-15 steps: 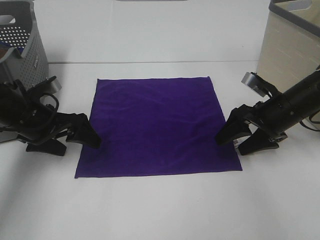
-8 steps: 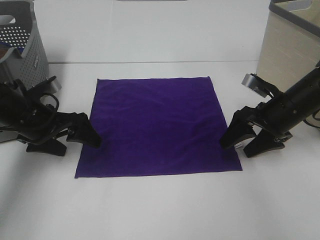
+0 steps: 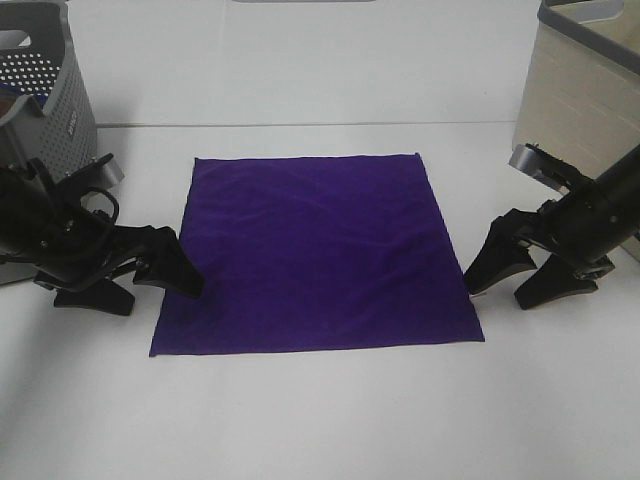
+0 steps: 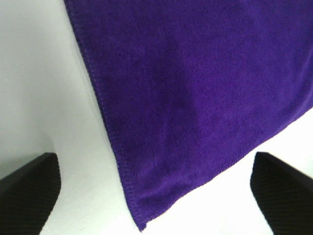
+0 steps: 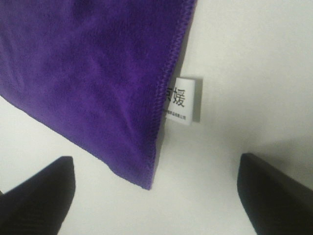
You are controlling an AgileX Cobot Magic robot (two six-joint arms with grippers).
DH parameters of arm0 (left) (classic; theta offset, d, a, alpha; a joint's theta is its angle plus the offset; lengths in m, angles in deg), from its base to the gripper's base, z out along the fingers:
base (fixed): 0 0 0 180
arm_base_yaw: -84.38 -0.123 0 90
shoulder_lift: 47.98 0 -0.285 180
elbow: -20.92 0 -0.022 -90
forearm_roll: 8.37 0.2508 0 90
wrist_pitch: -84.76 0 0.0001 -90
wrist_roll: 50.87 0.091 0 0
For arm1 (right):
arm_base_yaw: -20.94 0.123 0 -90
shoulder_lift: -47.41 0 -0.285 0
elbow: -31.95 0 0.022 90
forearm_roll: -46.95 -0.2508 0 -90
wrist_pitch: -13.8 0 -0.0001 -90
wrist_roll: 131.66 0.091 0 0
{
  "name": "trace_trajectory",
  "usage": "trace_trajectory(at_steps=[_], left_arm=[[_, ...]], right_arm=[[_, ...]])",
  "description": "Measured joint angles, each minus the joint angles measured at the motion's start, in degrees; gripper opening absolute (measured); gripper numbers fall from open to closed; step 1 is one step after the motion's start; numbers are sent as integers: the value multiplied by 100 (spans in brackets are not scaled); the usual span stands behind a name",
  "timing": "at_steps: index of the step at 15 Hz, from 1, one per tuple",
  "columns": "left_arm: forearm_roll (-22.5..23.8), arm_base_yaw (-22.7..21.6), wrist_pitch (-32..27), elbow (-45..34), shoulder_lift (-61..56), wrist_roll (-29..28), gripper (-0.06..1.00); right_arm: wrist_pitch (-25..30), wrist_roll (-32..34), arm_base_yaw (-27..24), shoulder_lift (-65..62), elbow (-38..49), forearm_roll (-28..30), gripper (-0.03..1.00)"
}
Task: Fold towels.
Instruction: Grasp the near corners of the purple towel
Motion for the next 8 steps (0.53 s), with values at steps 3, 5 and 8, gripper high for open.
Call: trace_trajectory(at_steps=[3, 5, 8], left_arm=[[0, 0, -40, 0, 6, 0, 99], [0, 0, -46, 0, 6, -46, 98], [-6, 6, -46, 0, 6, -120, 97]], right_arm=[[46, 40, 0, 74, -23, -241, 88], [57, 46, 0, 103, -17, -338, 88], [57, 46, 0, 109, -6, -372, 88]])
